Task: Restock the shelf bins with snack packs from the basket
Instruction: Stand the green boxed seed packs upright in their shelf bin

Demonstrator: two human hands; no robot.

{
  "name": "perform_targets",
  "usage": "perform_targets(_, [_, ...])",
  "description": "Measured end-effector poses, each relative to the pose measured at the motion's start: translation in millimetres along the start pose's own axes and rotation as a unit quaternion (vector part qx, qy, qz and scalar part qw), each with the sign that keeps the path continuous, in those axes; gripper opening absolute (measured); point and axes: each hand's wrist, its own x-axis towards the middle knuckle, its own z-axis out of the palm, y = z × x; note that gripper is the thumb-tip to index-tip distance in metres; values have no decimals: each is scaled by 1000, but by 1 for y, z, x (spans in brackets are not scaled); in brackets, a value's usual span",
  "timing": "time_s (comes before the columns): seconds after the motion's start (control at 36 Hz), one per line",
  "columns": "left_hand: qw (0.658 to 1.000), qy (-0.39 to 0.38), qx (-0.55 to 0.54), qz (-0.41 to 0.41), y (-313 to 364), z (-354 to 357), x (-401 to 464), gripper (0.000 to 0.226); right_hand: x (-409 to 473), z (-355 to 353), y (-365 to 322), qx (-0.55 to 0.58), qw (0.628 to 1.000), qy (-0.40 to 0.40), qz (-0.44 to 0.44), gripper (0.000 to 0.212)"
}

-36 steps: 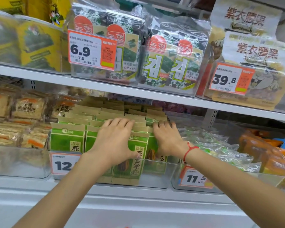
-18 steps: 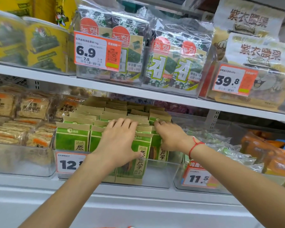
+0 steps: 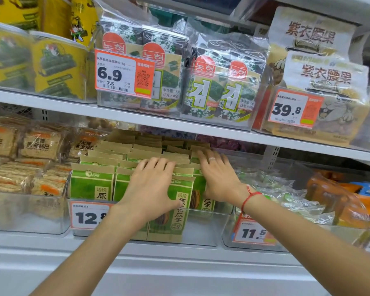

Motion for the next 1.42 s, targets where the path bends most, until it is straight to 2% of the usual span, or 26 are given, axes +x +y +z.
perform_targets(0.22, [1000,6,-1,-1,-1,2,1,93,6,1,-10,21,998,-60,11,105])
perform_targets(0.5, [1000,8,-2,-1,0,1,-1,92,-2,-1,9,58,998,-24,-11,116])
perform_targets(0.67, [1000,3,0,-3,0,0,-1,93,-13,-2,15,43,999,18,-21,97])
perform_targets(0.81, [1000,5,-1,-4,0,1,-1,94,-20,0,19,2,997,73,-1,64])
perform_targets(0.97, [1000,6,1,-4,-1,3,0,95,-10,2,14,5,997,63,36,46])
perform_targets(1.03, [1000,8,0,-5,-1,3,0,96,-4,1,11,10,998,54,32,44])
perform_targets(1.19, [1000,11,4,-5,0,3,-1,95,2,-4,9,37,999,16,7,54])
perform_targets(1.42, [1000,11,4,-5,0,3,0,95,-6,-8,20,72,994,73,48,47])
